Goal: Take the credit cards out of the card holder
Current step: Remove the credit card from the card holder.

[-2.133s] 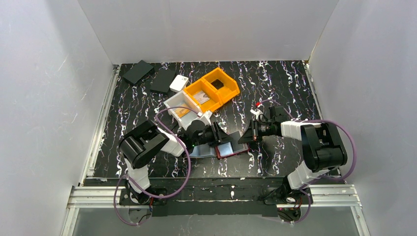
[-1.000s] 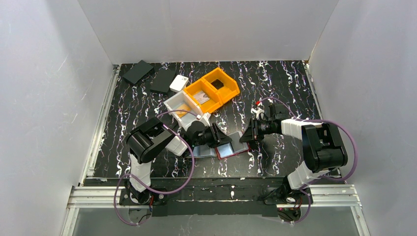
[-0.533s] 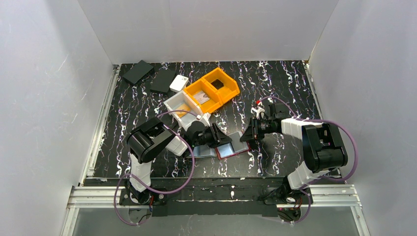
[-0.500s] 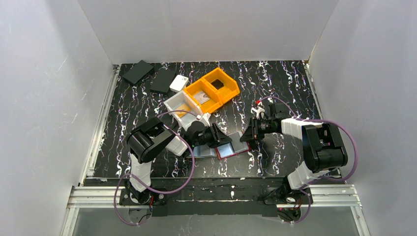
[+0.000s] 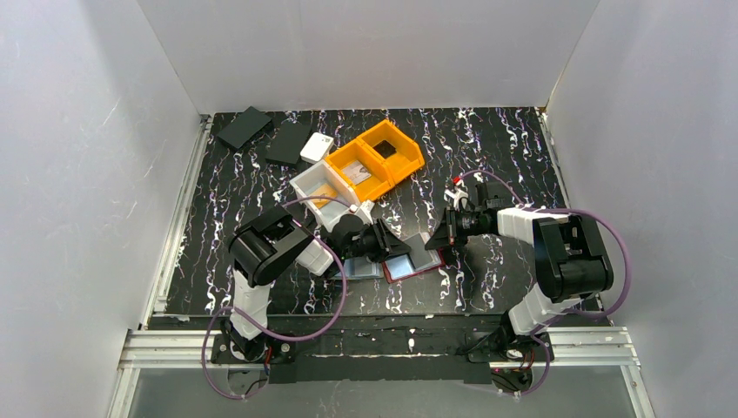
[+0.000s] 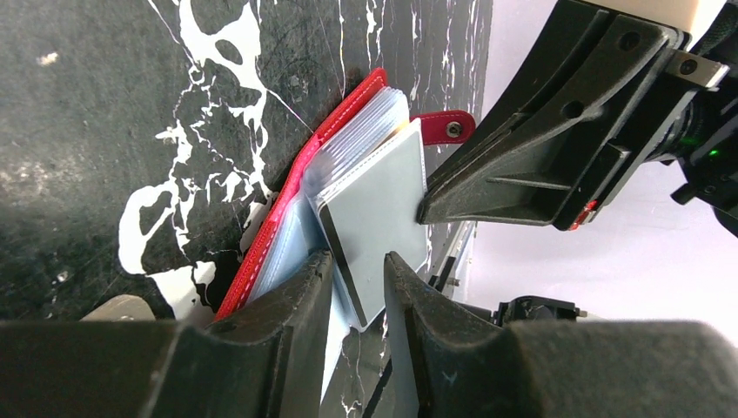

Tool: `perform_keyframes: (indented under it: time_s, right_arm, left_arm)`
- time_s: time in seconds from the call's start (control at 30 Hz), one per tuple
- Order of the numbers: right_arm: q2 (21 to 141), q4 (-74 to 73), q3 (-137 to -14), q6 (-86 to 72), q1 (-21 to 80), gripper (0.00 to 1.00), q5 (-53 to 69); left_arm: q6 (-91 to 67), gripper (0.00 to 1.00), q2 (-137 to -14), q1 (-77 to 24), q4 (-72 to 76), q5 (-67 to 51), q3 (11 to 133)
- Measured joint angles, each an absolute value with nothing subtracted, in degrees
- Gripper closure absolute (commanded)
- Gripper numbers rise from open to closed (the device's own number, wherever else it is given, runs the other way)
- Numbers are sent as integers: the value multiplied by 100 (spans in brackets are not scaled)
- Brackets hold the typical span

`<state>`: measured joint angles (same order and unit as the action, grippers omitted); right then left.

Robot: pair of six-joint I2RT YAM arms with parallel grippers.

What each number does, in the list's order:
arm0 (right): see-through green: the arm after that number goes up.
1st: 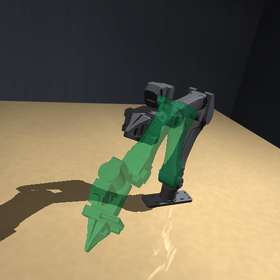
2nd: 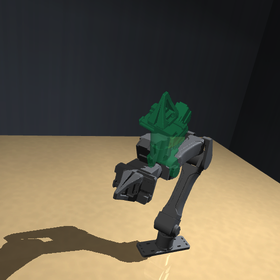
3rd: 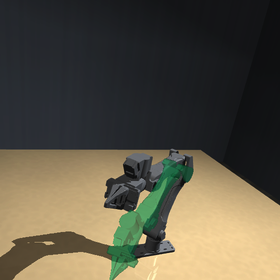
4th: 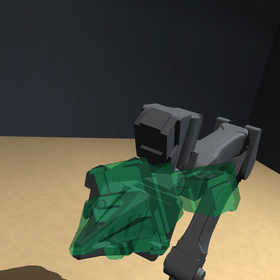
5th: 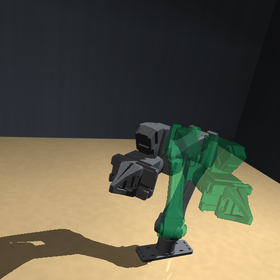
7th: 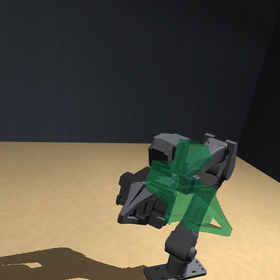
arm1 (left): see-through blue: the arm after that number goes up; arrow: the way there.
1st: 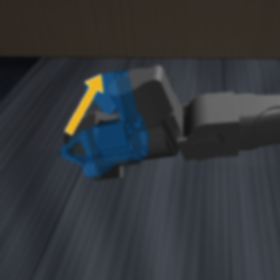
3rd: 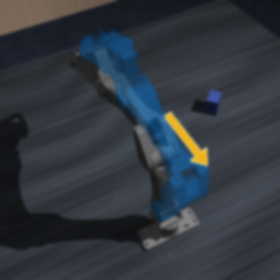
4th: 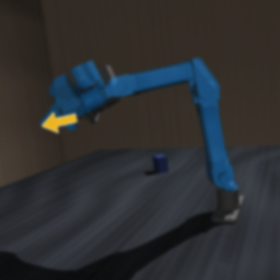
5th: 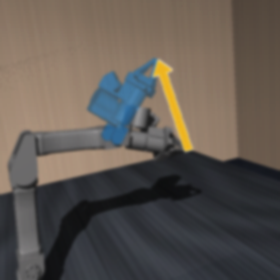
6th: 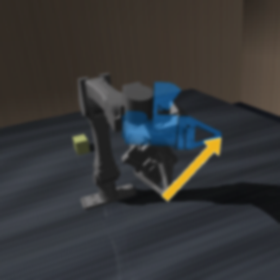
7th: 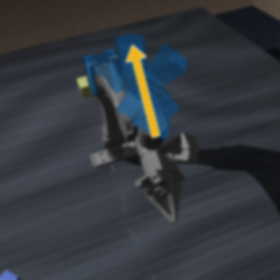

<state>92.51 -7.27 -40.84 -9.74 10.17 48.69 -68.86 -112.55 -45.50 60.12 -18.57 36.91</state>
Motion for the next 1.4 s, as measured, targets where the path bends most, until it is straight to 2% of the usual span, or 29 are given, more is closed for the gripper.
perform_keyframes:
  time_s: [0.2,0.4,0.5,0.67,0.73,0.83,0.97,1.3,1.4]
  right_arm:
    - [9351,-716,-4084,-1041,980,99,5028]
    - [9351,-716,-4084,-1050,976,99,5019]
    - [9351,-716,-4084,-1050,967,99,4967]
    - [9351,-711,-4084,-1055,926,99,4893]
    - [9351,-703,-4084,-1068,923,99,4895]
    - [9360,-666,-4084,-1129,921,99,4901]
    - [9382,-567,-4082,-1245,921,99,4980]
    - [9384,-386,-4071,-1461,902,99,5122]
    - [9384,-366,-4071,-1463,902,99,5111]
  left_arm:
    - [-7046,67,-11360,-4543,6235,-1940,3691]
    - [-7297,66,-11461,-4523,6663,-1957,3597]
    - [-7531,71,-11616,-4504,7022,-1981,3570]
    - [-7758,86,-11791,-4464,7382,-1997,3573]
    - [-7754,84,-11824,-4447,7435,-1994,3573]
    - [-7758,74,-11861,-4442,7513,-1992,3573]
    - [-7782,73,-11880,-4440,7577,-1981,3573]
    - [-7741,88,-11885,-4405,7557,-1981,3573]
    - [-7741,100,-11922,-4401,7623,-1981,3575]
